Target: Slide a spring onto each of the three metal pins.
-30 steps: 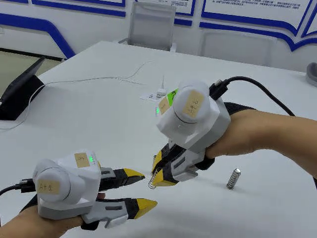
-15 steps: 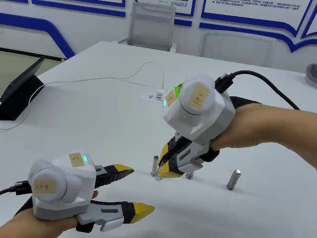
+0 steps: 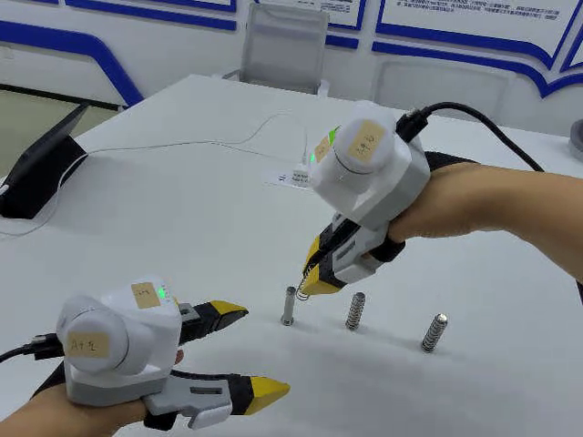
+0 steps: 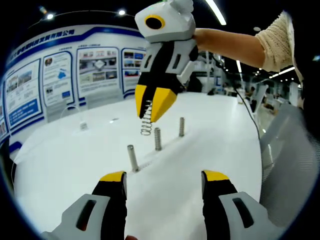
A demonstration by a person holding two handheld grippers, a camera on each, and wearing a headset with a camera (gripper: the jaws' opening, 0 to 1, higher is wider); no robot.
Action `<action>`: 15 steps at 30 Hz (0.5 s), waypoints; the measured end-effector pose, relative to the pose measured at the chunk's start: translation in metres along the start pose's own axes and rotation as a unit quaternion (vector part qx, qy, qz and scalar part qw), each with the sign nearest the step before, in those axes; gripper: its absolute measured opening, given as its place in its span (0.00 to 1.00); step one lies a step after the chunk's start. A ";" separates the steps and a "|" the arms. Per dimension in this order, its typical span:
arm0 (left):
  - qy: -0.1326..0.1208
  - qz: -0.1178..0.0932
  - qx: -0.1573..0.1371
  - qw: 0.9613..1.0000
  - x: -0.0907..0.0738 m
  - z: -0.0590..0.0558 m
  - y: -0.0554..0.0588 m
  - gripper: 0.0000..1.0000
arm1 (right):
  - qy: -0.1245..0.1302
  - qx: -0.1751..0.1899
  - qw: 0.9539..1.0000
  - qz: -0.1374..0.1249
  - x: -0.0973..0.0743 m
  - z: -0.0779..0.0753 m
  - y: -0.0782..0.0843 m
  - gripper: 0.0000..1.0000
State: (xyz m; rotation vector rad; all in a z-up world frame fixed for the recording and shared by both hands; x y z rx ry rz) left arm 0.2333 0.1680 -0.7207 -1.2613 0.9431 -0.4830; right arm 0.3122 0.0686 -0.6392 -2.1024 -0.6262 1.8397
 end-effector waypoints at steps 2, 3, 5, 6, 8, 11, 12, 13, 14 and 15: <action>0.001 -0.001 0.000 1.000 0.001 -0.001 0.000 0.62 | 0.002 0.000 1.000 0.002 0.002 -0.003 0.000 0.12; 0.002 -0.001 0.000 1.000 0.002 -0.002 -0.001 0.62 | 0.002 0.002 1.000 0.003 0.003 -0.005 0.000 0.12; 0.004 -0.002 0.000 1.000 0.003 -0.002 -0.002 0.62 | 0.002 0.004 1.000 0.004 0.004 -0.008 -0.001 0.12; 0.005 -0.002 0.001 1.000 0.003 -0.003 -0.002 0.62 | 0.002 0.006 1.000 0.004 0.006 -0.010 -0.002 0.12; 0.006 -0.001 0.001 1.000 0.004 -0.003 -0.002 0.63 | 0.003 0.009 1.000 0.005 0.009 -0.013 -0.002 0.12; 0.006 -0.001 0.000 1.000 0.004 -0.003 -0.001 0.63 | 0.003 0.010 1.000 0.010 0.014 -0.016 -0.002 0.12; 0.005 -0.001 -0.001 1.000 0.003 -0.003 -0.001 0.63 | 0.002 0.010 1.000 0.013 0.016 -0.017 -0.002 0.12; 0.005 -0.001 -0.002 1.000 0.003 -0.002 -0.001 0.63 | 0.001 0.010 1.000 0.015 0.019 -0.018 -0.001 0.12; 0.004 -0.001 -0.002 1.000 0.003 -0.002 -0.001 0.63 | 0.000 0.011 1.000 0.017 0.020 -0.018 -0.001 0.12; 0.003 -0.002 -0.003 1.000 0.003 -0.002 -0.001 0.63 | -0.002 0.012 1.000 0.019 0.022 -0.019 -0.001 0.12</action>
Point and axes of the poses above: the centre of the closed fingertips' face, and the gripper's own axes: x roughly forward along the fingers, z roughly to its left, y roughly out of its underside, the point moved 7 cm from there along -x, roughly backward along the fingers, and after that the axes turned 1 degree about -z, right-handed, at the moved point
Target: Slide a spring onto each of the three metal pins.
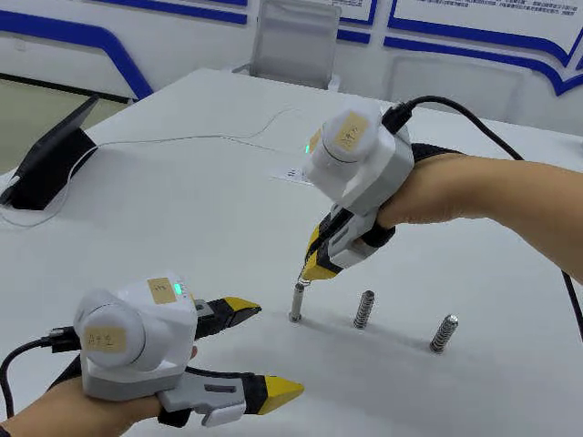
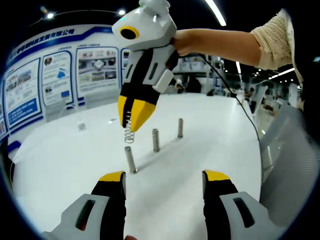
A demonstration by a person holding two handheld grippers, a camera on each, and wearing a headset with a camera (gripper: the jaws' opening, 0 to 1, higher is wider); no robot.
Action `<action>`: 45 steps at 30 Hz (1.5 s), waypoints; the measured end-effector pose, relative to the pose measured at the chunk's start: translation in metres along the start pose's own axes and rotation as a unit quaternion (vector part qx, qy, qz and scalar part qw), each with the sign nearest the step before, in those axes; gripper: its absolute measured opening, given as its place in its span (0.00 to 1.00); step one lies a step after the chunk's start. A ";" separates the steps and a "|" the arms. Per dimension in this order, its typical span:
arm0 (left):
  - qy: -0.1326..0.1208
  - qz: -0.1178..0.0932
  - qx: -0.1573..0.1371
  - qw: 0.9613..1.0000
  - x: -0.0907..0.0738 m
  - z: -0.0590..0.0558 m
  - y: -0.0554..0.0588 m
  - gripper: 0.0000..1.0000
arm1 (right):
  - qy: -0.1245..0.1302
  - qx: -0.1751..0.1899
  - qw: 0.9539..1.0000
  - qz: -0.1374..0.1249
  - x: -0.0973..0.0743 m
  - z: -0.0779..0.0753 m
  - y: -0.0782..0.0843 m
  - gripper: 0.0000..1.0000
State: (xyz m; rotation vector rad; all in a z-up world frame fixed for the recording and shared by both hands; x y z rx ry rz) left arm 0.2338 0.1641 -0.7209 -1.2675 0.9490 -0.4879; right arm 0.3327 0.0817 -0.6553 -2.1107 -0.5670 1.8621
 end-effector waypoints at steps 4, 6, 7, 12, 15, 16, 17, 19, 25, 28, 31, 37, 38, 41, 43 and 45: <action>-0.003 -0.001 -0.003 1.000 0.000 0.001 0.001 0.63 | -0.004 0.003 1.000 0.004 0.005 -0.001 0.000 0.12; -0.004 -0.001 -0.005 1.000 0.000 0.002 0.001 0.63 | -0.005 0.003 1.000 0.008 0.007 -0.001 0.000 0.12; -0.005 -0.001 -0.005 1.000 0.000 0.002 0.001 0.63 | -0.005 0.004 1.000 0.009 0.007 -0.001 0.001 0.12; -0.005 0.000 -0.008 1.000 0.000 0.002 0.002 0.64 | -0.009 0.008 1.000 0.015 0.010 -0.002 0.002 0.12; -0.006 0.000 -0.008 1.000 0.000 0.002 0.002 0.64 | -0.013 0.010 1.000 0.018 0.012 -0.002 0.003 0.12; -0.006 0.000 -0.009 1.000 0.001 0.002 0.002 0.64 | -0.014 0.009 1.000 0.021 0.014 -0.002 0.004 0.12; -0.006 0.000 -0.010 1.000 0.001 0.002 0.003 0.64 | -0.015 0.009 1.000 0.021 0.016 -0.003 0.004 0.12; -0.006 0.001 -0.010 1.000 0.001 0.002 0.003 0.64 | -0.017 0.009 1.000 0.024 0.017 -0.003 0.004 0.12; -0.005 0.002 -0.011 1.000 0.002 0.002 0.004 0.64 | -0.021 0.006 0.999 0.037 0.024 -0.003 0.003 0.12; -0.005 0.003 -0.011 1.000 0.002 0.002 0.004 0.64 | -0.023 0.005 0.999 0.046 0.029 -0.003 0.004 0.12; -0.005 0.003 -0.012 1.000 0.002 0.002 0.004 0.64 | -0.024 0.007 0.998 0.055 0.033 -0.004 0.006 0.12; -0.006 0.003 -0.012 1.000 0.002 0.002 0.004 0.64 | -0.024 0.007 0.998 0.066 0.041 -0.007 0.008 0.12; -0.006 0.003 -0.013 1.000 0.001 0.002 0.004 0.64 | -0.023 0.005 0.997 0.068 0.043 -0.006 0.009 0.12; -0.007 0.003 -0.013 1.000 0.001 0.002 0.004 0.64 | -0.025 0.006 0.997 0.073 0.046 -0.007 0.010 0.12; -0.007 0.002 -0.013 1.000 0.001 0.002 0.004 0.64 | -0.025 0.008 0.997 0.075 0.049 -0.007 0.011 0.12; -0.007 0.002 -0.013 1.000 0.001 0.002 0.004 0.64 | -0.026 0.010 0.997 0.075 0.051 -0.007 0.012 0.12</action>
Point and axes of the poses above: the centre of the closed fingertips' face, and the gripper's own axes: x roughly forward along the fingers, z roughly to its left, y roughly out of its underside, the point moved 7 cm from there along -x, roughly backward along the fingers, and after that the axes turned 1 degree about -z, right-handed, at the moved point
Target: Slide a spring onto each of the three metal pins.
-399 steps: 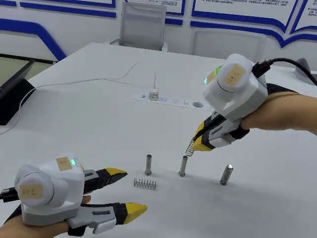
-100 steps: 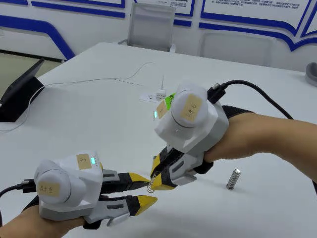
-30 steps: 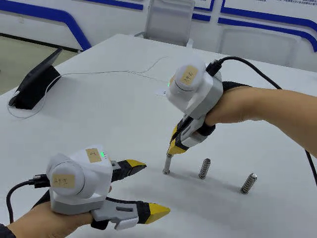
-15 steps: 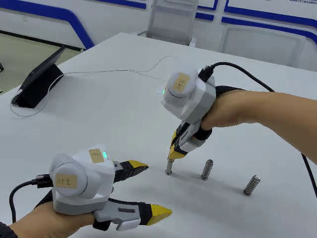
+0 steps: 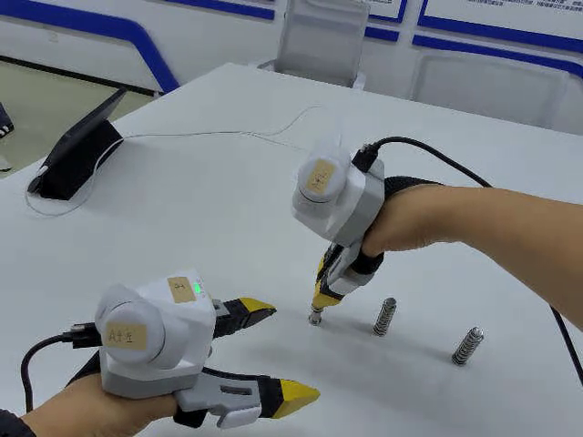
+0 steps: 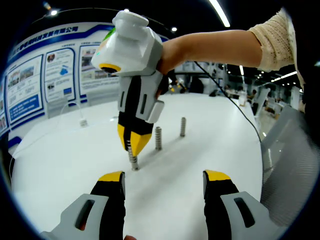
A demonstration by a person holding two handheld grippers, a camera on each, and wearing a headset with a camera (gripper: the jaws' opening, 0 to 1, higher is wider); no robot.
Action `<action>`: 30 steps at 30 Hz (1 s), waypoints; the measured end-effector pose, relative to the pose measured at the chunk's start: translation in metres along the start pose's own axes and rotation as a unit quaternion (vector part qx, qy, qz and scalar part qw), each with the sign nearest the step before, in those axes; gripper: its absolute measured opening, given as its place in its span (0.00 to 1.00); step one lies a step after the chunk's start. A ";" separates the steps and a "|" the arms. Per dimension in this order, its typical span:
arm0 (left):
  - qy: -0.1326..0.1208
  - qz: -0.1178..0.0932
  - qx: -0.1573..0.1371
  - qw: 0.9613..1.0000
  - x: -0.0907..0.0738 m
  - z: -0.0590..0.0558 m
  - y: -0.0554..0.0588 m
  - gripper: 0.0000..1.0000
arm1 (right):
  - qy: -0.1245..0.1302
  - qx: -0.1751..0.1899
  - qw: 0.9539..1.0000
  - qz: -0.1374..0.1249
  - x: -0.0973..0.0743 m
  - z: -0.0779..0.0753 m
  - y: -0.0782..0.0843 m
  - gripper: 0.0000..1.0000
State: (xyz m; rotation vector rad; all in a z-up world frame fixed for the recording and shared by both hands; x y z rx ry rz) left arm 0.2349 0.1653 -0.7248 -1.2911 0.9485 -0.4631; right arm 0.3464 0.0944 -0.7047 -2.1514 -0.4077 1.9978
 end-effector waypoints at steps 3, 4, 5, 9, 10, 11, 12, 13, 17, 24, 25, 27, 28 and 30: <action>-0.001 -0.001 -0.002 1.000 0.000 0.001 0.000 0.64 | -0.002 0.001 1.000 0.001 0.004 0.001 0.001 0.12; -0.002 -0.001 -0.002 1.000 0.000 0.001 0.000 0.64 | -0.002 0.001 1.000 0.001 0.005 0.002 0.002 0.12; -0.002 -0.001 -0.003 1.000 0.000 0.001 0.000 0.64 | -0.001 0.001 1.000 0.001 0.006 0.002 0.002 0.13; -0.002 -0.002 -0.004 1.000 0.000 0.001 0.000 0.64 | 0.000 0.005 1.000 0.001 0.010 0.002 0.004 0.13; -0.002 -0.001 -0.004 1.000 0.000 0.001 0.000 0.64 | 0.000 0.005 1.000 0.001 0.011 0.002 0.004 0.13; -0.002 -0.001 -0.004 1.000 0.000 0.001 0.001 0.64 | 0.000 0.006 1.000 0.002 0.012 0.002 0.005 0.13; -0.002 -0.001 -0.004 1.000 0.000 0.001 0.001 0.64 | 0.001 0.006 1.000 0.002 0.012 0.002 0.005 0.13; -0.002 -0.001 -0.004 1.000 0.000 0.001 0.001 0.64 | 0.002 0.007 1.000 0.002 0.013 0.002 0.005 0.13; -0.003 -0.001 -0.006 1.000 0.000 0.002 0.001 0.64 | 0.002 0.009 1.000 0.002 0.016 0.003 0.006 0.13; -0.004 -0.001 -0.006 1.000 0.000 0.002 0.001 0.64 | 0.004 0.012 1.000 -0.009 0.015 0.004 0.008 0.16; -0.004 -0.001 -0.006 1.000 0.000 0.002 0.001 0.64 | 0.005 0.013 1.000 -0.011 0.014 0.003 0.008 0.17; -0.003 0.000 -0.005 1.000 0.001 0.002 0.001 0.64 | 0.008 0.017 1.000 -0.019 0.012 0.003 0.009 0.18; -0.002 0.000 -0.005 1.000 0.001 0.002 0.001 0.64 | 0.010 0.018 1.000 -0.022 0.010 0.003 0.010 0.19; -0.002 0.001 -0.004 1.000 0.001 0.002 0.001 0.64 | 0.012 0.020 0.999 -0.026 0.008 0.003 0.011 0.20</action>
Point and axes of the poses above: the centre of the closed fingertips' face, and the gripper's own axes: x roughly forward along the fingers, z roughly to its left, y roughly out of its underside, the point moved 7 cm from there along -x, roughly backward along the fingers, and after that the axes turned 1 degree about -z, right-handed, at the moved point
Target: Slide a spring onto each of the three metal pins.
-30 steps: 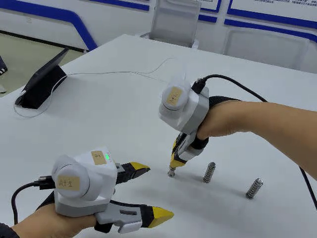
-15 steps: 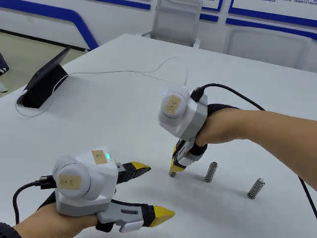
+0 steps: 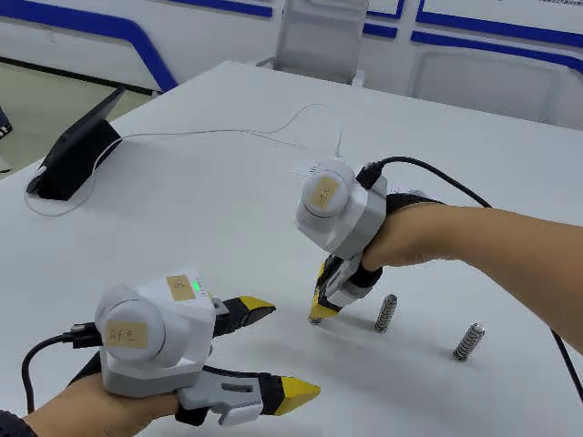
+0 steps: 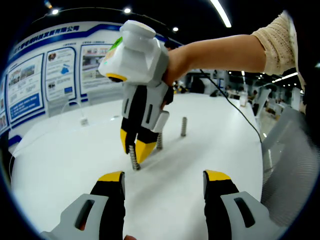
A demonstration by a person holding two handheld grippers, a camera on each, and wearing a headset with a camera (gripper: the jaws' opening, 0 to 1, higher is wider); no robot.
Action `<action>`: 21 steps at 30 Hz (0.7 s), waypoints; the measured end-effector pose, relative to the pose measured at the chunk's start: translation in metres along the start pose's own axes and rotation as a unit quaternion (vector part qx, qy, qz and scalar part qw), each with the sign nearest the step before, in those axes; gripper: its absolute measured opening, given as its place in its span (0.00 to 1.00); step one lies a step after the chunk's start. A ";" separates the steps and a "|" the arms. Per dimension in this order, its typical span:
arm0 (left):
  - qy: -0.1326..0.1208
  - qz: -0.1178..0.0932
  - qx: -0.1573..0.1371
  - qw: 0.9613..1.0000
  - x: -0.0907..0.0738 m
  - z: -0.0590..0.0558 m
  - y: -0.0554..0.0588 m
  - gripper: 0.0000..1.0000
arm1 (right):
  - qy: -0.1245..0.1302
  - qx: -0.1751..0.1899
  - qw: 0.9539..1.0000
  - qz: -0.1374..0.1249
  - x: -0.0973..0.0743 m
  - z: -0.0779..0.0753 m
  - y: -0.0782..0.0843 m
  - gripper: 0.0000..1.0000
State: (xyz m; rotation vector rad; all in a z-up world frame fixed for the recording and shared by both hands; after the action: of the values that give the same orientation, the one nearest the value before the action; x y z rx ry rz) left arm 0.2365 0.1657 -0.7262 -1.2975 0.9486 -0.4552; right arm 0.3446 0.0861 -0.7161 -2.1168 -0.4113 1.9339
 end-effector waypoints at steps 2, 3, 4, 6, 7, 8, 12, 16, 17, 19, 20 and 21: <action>0.000 0.001 0.000 1.000 0.000 0.000 0.000 0.65 | 0.003 0.003 1.000 -0.004 -0.003 0.000 0.002 0.22; -0.001 0.001 0.000 1.000 0.000 0.000 0.000 0.65 | 0.007 0.004 1.000 -0.007 -0.005 -0.001 0.003 0.22; -0.002 0.002 0.000 1.000 0.000 0.001 0.001 0.65 | 0.010 0.006 1.000 -0.010 -0.006 -0.002 0.004 0.24; -0.002 0.001 -0.001 1.000 -0.001 0.001 0.000 0.65 | 0.011 0.018 1.000 -0.021 -0.010 -0.003 0.006 0.26; -0.002 0.001 0.000 1.000 -0.001 0.001 0.000 0.65 | 0.012 0.024 0.999 -0.026 -0.012 -0.003 0.007 0.27; -0.002 0.002 0.000 1.000 -0.001 0.001 0.000 0.65 | 0.014 0.028 0.999 -0.030 -0.015 -0.003 0.009 0.28; -0.001 0.004 0.001 1.000 -0.001 0.002 0.001 0.66 | 0.024 0.037 0.998 -0.038 -0.023 -0.006 0.016 0.30; 0.000 0.006 0.002 1.000 -0.001 0.003 0.001 0.66 | 0.033 0.050 0.997 -0.043 -0.029 -0.007 0.026 0.34; 0.000 0.007 0.002 1.000 -0.001 0.003 0.001 0.66 | 0.035 0.052 0.997 -0.045 -0.030 -0.008 0.028 0.35; -0.001 0.008 0.003 1.000 -0.001 0.005 0.001 0.66 | 0.036 0.063 0.996 -0.048 -0.032 -0.008 0.032 0.36; -0.001 0.008 0.002 1.000 -0.001 0.005 0.001 0.66 | 0.037 0.066 0.996 -0.050 -0.033 -0.008 0.034 0.37; -0.002 0.009 0.003 1.000 -0.002 0.007 0.001 0.66 | 0.039 0.070 0.995 -0.053 -0.035 -0.008 0.036 0.38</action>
State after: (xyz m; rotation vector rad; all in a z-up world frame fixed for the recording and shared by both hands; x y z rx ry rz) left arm 0.2408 0.1712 -0.7263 -1.2839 0.9544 -0.4402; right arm 0.3510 0.0398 -0.6966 -2.0316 -0.3547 1.7618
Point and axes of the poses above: the centre of the closed fingertips' face, and the gripper's own axes: x roughly forward along the fingers, z roughly to its left, y roughly out of its underside, the point moved 7 cm from there along -x, roughly backward along the fingers, and after that the axes turned 1 degree about -z, right-handed, at the moved point
